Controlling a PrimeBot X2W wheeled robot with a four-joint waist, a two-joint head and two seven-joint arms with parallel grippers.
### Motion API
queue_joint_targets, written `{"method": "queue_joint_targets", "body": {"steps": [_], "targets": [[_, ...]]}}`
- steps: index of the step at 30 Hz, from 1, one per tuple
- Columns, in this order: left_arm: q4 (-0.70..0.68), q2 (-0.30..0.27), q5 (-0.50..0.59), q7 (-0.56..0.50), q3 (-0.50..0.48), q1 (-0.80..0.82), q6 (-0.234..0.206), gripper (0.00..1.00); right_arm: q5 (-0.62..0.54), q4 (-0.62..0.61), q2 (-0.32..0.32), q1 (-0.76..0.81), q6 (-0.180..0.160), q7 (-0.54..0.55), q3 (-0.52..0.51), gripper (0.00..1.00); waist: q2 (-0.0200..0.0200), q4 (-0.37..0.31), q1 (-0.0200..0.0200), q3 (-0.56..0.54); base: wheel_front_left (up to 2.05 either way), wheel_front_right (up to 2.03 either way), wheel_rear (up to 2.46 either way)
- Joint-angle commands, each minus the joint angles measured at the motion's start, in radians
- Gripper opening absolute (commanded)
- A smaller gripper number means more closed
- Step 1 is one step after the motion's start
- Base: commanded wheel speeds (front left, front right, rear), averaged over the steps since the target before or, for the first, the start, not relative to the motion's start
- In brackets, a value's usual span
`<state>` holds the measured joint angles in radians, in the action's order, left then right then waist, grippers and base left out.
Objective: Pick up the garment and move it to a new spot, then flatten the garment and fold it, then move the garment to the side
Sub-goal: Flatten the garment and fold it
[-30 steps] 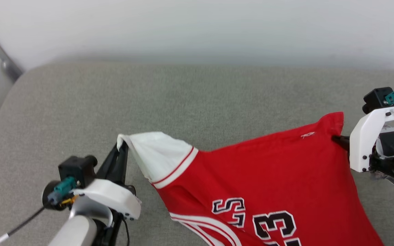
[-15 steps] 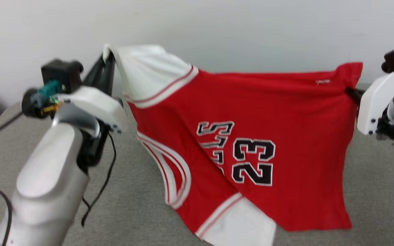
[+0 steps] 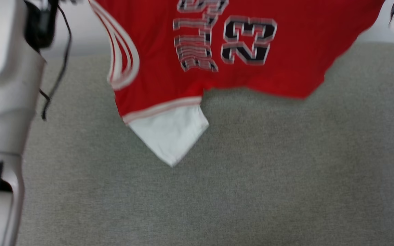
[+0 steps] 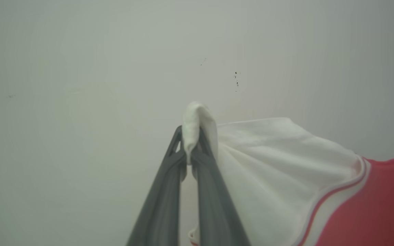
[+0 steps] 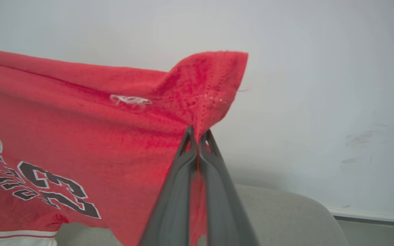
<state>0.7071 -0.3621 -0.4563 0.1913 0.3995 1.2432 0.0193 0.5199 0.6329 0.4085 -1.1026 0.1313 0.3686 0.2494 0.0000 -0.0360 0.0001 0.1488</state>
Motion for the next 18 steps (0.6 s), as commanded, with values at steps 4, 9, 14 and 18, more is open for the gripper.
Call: {"method": "queue_joint_targets", "body": {"steps": [4, 9, 14, 18], "targets": [[0.051, -0.023, 0.019, 0.018, -0.013, 0.164, 0.009, 0.0, -0.022, -0.007, 0.002, -0.136, -0.001, -0.081, -0.009, 0.0, 0.0, -0.016, -0.0001, 0.162, 0.0, 0.0, 0.0], [0.073, -0.041, 0.045, 0.032, -0.017, 0.316, 0.0, 0.0, -0.04, 0.009, 0.004, -0.285, -0.001, -0.184, 0.005, 0.0, 0.0, -0.024, -0.0001, 0.276, 0.0, 0.0, 0.0], [0.073, -0.046, 0.055, 0.04, -0.021, 0.4, -0.004, 0.0, -0.04, 0.038, 0.004, -0.384, -0.001, -0.273, 0.034, 0.0, 0.0, -0.024, -0.0001, 0.35, 0.0, 0.0, 0.0], [0.08, -0.035, 0.052, 0.042, -0.023, 0.446, -0.01, 0.0, -0.027, 0.073, 0.007, -0.46, -0.001, -0.328, 0.071, 0.0, 0.0, -0.02, -0.0001, 0.408, 0.0, 0.0, 0.0]]}}
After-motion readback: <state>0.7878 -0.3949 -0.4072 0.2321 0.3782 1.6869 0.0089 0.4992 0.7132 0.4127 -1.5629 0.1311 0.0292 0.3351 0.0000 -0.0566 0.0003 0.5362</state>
